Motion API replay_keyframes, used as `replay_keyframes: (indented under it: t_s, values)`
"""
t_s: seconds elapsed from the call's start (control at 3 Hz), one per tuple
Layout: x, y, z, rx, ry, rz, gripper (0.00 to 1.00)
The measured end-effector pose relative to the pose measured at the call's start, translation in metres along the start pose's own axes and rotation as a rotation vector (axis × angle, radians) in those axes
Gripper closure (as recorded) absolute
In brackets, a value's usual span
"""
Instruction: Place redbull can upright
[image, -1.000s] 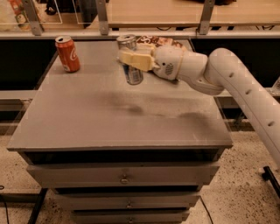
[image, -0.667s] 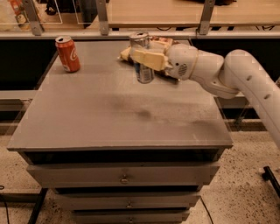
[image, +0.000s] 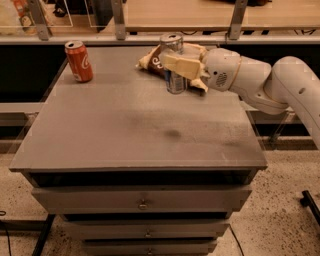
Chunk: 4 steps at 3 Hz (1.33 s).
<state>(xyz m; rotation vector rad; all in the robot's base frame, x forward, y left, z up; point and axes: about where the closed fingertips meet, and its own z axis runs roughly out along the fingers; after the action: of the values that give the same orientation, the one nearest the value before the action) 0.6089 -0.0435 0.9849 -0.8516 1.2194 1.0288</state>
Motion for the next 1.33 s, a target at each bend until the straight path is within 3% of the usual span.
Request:
replay_keyframes:
  t_s: [0.67,1.33]
  values:
    - [0.009,-0.010,-0.024,-0.031,-0.074,0.057,1.00]
    - [0.018,-0.016,-0.057,-0.106,-0.137,0.055,1.00]
